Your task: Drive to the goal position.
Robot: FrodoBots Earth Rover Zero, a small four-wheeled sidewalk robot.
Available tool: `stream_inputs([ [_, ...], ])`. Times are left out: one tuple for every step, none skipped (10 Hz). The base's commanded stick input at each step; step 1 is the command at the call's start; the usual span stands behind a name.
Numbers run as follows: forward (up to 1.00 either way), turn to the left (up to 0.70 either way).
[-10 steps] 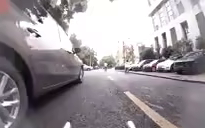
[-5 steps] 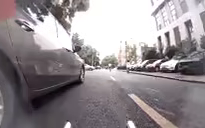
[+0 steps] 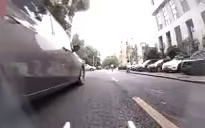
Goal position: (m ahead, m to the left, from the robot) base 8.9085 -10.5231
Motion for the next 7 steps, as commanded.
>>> stream_inputs([
  [0.45, 0.0],
  [0.45, 0.0],
  [0.45, 0.0],
  [0.45, 0.0],
  [0.45, 0.0],
  [0.45, 0.0],
  [0.45, 0.0],
])
